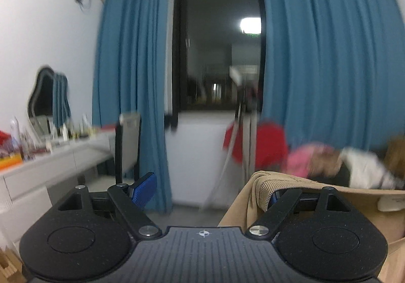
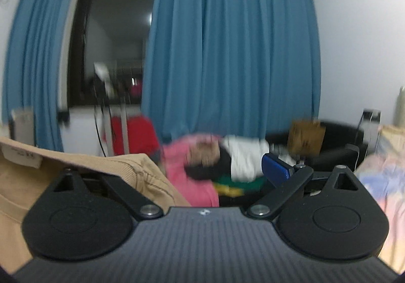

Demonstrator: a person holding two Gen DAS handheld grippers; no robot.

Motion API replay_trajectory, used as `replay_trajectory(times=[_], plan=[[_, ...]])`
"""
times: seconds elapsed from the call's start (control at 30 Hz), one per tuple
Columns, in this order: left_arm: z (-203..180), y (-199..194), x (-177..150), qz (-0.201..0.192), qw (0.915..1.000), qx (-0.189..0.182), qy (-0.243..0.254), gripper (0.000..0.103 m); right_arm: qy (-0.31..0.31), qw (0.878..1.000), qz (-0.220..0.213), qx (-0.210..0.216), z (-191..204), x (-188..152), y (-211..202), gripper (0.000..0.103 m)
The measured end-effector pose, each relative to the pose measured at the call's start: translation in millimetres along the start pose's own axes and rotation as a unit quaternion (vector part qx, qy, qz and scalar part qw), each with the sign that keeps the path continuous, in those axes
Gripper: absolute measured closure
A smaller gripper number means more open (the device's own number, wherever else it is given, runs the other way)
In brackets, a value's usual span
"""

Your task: Fold clothes

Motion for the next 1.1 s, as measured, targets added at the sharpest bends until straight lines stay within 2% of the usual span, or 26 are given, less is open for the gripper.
replay_trajectory(times=[0.1,0.2,0.3,0.37,0.43,0.47,0.5,0.53,0.6,0.63,0.67,0.77,0.8,0.87,0.97,1.1], plan=[[-12,62,-69,0.036,0.9991,0.012,0.019,0.018,-0.012,0.999,0.047,0.004,20,-64,58,0.006],[-17,104,-134,0.072,0.9961,0.023,0.045,0.018,-0.029,0.996,0.088,0.015,37,-110,101,0.006],[-23,142,-206,0.151,0.9795,0.034,0.129,0.020,-0.074,0.986,0.148,0.037,56,-158,132,0.006],[-23,155,-235,0.186,0.9663,0.031,0.175,0.022,-0.098,0.973,0.197,0.065,68,-182,144,0.006],[-28,155,-246,0.187,0.9621,0.016,0.198,0.018,-0.096,0.966,0.224,0.086,74,-193,147,0.006],[-34,151,-251,0.197,0.9572,-0.005,0.212,0.014,-0.092,0.964,0.230,0.096,76,-193,145,0.005],[-39,148,-257,0.206,0.9516,-0.026,0.226,0.011,-0.092,0.961,0.236,0.108,79,-191,142,0.005],[-45,143,-257,0.214,0.9421,-0.040,0.255,0.011,-0.098,0.958,0.241,0.124,84,-188,137,0.005],[-52,129,-254,0.205,0.9251,-0.045,0.316,0.003,-0.123,0.944,0.253,0.170,99,-183,127,0.001],[-58,119,-253,0.205,0.9184,-0.060,0.333,0.002,-0.141,0.935,0.257,0.197,109,-180,119,0.001],[-63,110,-249,0.206,0.9164,-0.076,0.335,0.001,-0.156,0.928,0.258,0.217,117,-176,110,0.001],[-71,77,-242,0.225,0.9177,-0.121,0.304,0.000,-0.175,0.922,0.241,0.246,133,-161,75,0.001],[-72,66,-239,0.230,0.9184,-0.133,0.293,0.000,-0.167,0.926,0.233,0.247,134,-155,64,0.001],[-67,41,-232,0.214,0.9285,-0.142,0.268,0.000,-0.138,0.939,0.210,0.234,126,-142,41,0.001],[-45,-11,-227,0.219,0.9425,-0.162,0.194,0.000,-0.081,0.955,0.181,0.219,106,-133,-2,0.001],[2,-93,-226,0.237,0.9526,-0.163,0.099,0.000,-0.035,0.964,0.161,0.211,74,-140,-78,0.001]])
Point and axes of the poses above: each gripper's, at about its wrist camera, not at the fingertips, and y roughly the way its jaws point, z to its left, x to its top, the point moved 10 cm from there along y, roughly the way its jaws point, and after that the axes turned 7 degrees about -y, right-handed, at the moved point
